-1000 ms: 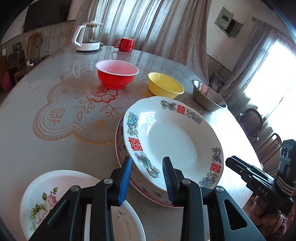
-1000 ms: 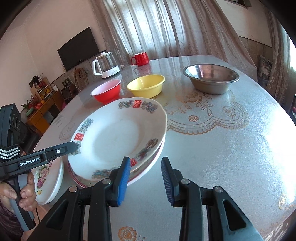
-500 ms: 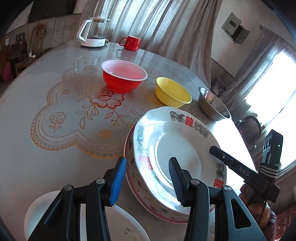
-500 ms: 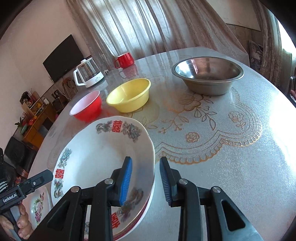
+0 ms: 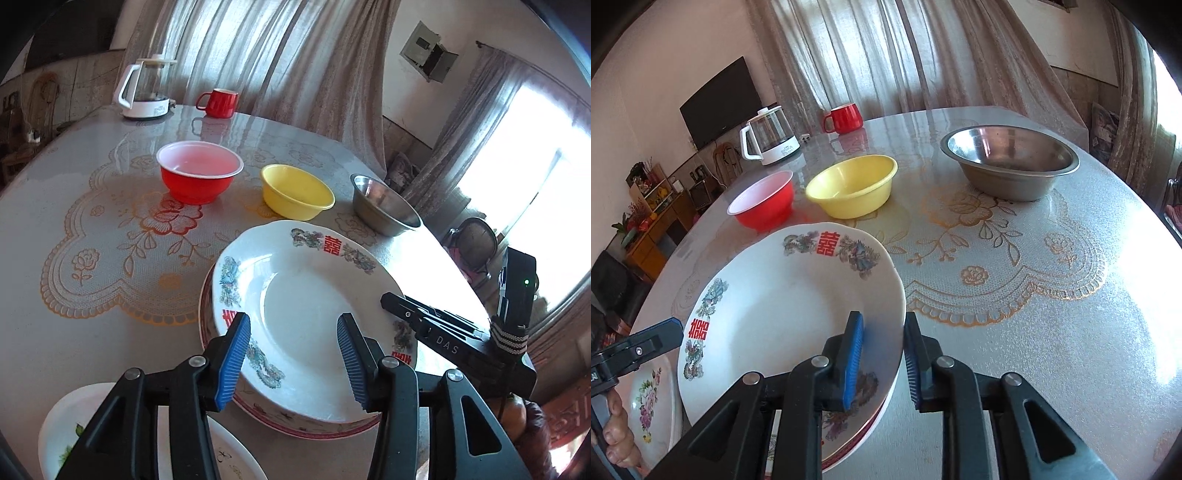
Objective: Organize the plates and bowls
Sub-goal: 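Lower the double-happiness plate onto the purple-floral plate with both tools, then open both tools and release the stacked double-happiness plate, then move both tools toward the pink-rose plate, then grip the pink-rose plate rim with both tools and lift it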
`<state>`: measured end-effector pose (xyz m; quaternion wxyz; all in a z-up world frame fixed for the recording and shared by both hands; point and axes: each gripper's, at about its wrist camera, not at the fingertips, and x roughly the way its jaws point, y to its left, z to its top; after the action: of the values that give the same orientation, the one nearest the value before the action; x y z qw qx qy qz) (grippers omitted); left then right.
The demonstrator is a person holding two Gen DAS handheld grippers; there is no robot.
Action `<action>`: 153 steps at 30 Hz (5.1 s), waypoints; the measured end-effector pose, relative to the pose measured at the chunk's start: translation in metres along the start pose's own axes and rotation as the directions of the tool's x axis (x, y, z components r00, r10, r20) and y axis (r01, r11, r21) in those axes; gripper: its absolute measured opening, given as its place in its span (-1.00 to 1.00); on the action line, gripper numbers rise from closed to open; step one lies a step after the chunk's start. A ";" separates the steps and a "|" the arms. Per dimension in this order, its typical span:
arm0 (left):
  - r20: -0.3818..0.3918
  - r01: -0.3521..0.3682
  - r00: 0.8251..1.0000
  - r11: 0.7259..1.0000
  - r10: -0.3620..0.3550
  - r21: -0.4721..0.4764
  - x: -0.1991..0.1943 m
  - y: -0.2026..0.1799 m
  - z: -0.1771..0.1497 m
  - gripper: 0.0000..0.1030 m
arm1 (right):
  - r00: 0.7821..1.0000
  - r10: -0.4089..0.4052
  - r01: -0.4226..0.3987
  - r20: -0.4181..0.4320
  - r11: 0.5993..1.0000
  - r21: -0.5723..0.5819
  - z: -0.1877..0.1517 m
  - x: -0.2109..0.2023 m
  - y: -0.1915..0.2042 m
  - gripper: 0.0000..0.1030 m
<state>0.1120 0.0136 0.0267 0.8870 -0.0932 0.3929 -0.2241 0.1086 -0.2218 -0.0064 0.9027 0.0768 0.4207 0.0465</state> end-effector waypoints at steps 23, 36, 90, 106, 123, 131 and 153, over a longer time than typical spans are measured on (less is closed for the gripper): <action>-0.074 0.021 0.997 0.990 -0.031 -0.142 0.019 0.032 0.010 0.22 | 1.000 -0.013 0.013 0.016 1.000 -0.011 0.008 0.003 0.002 -0.49; -0.083 -0.006 0.997 0.993 -0.003 -0.114 0.019 0.030 0.006 0.23 | 1.000 -0.006 0.006 0.001 0.999 -0.054 0.004 -0.003 0.005 -0.62; 0.107 -0.222 0.961 0.939 0.257 -0.265 -0.086 0.098 -0.039 0.83 | 0.965 0.239 -0.214 0.104 0.954 -0.209 -0.033 -0.084 0.072 -0.02; 0.109 -0.050 0.990 0.946 0.090 -0.319 -0.118 0.141 -0.089 1.00 | 0.753 0.626 -0.652 -0.205 0.752 -0.096 -0.082 -0.043 0.132 0.52; 0.033 -0.145 0.986 0.944 0.161 -0.296 -0.102 0.146 -0.102 0.52 | 0.802 0.538 -0.566 -0.257 0.823 -0.042 -0.097 -0.002 0.136 -0.58; 0.007 -0.148 0.988 0.953 0.155 -0.265 -0.098 0.140 -0.104 0.23 | 0.774 0.561 -0.591 -0.293 0.806 -0.018 -0.098 0.003 0.137 -0.48; -0.004 -0.212 0.976 0.945 0.218 -0.248 -0.092 0.126 -0.111 -0.70 | 0.799 0.539 -0.570 -0.266 0.820 -0.050 -0.098 -0.002 0.138 -0.49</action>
<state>0.0164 0.1694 -0.0304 0.8922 -0.1620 0.4150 -0.0746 0.0291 -0.0761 -0.0422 0.7946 0.1325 0.4818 0.3448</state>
